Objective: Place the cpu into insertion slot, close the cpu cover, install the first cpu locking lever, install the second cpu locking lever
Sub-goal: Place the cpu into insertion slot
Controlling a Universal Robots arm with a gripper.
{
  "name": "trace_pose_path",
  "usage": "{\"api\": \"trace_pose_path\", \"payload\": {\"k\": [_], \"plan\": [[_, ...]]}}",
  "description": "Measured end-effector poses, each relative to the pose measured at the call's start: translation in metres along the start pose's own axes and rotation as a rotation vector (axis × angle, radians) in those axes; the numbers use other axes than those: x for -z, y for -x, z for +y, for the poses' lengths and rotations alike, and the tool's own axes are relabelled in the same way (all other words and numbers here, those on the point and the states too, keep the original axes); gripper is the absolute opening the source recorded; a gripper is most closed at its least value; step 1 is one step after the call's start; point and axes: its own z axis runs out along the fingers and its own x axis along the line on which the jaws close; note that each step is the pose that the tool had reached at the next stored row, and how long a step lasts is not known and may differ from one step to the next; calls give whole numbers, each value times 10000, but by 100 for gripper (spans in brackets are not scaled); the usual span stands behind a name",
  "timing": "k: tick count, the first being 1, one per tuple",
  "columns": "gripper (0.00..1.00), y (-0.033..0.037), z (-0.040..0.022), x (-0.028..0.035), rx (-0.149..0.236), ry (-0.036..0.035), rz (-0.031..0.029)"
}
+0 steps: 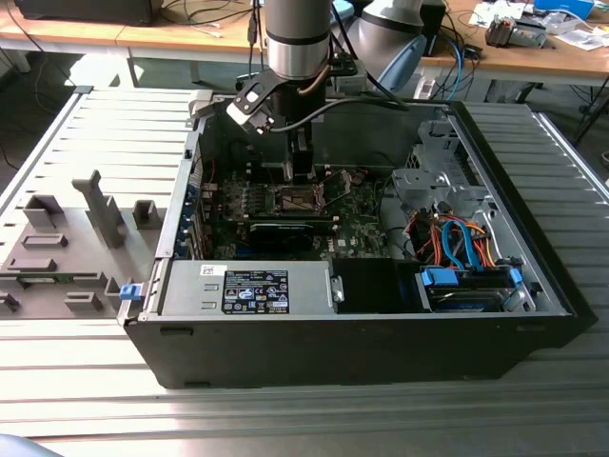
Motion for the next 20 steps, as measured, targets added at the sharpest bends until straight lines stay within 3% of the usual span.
{"api": "trace_pose_path", "payload": {"k": [16,17,20], "plan": [[54,1,-2,-33,0,0,1],[54,2,-6,-96,0,0,0],[54,2,-7,-117,0,0,0]]}}
